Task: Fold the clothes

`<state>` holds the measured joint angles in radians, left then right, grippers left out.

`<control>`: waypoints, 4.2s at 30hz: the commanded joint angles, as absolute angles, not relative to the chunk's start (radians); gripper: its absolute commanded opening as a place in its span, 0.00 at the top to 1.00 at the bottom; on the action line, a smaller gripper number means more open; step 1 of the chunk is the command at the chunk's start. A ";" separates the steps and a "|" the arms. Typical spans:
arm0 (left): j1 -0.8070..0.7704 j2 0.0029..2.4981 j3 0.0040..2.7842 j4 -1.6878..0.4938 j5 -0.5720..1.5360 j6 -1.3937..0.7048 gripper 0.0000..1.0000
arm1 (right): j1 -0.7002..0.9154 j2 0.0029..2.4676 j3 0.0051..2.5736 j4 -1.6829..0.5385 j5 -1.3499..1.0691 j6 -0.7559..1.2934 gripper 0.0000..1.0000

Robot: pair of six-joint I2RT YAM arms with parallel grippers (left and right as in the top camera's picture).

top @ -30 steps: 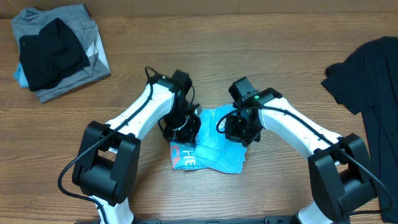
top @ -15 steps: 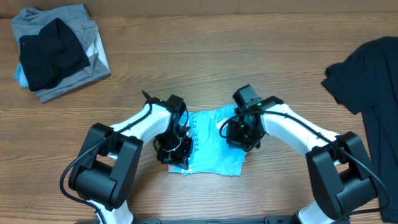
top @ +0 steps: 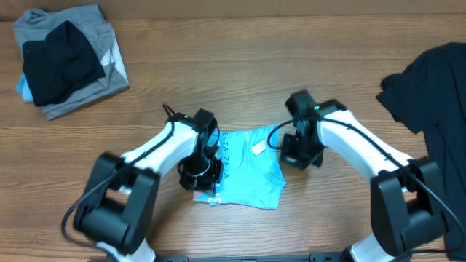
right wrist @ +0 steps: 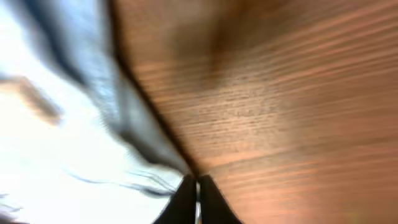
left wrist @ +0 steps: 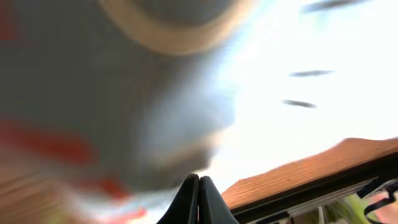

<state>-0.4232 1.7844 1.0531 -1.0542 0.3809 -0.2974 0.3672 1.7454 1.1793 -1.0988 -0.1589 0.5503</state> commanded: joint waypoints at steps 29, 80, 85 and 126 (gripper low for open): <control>-0.196 1.806 1.121 -0.959 0.483 -0.148 0.00 | 0.363 1.573 1.362 -1.210 -0.079 0.523 0.00; 0.002 2.025 1.797 -0.955 -0.081 0.049 0.96 | 0.363 1.573 1.361 -1.288 -0.045 0.523 0.00; 0.067 2.025 1.894 -0.930 -0.101 0.104 0.96 | 0.363 1.573 1.361 -1.312 -0.045 0.523 0.00; 0.493 2.112 2.044 -0.719 -0.026 -0.087 0.00 | 0.363 1.573 1.361 -1.428 -0.046 0.553 0.00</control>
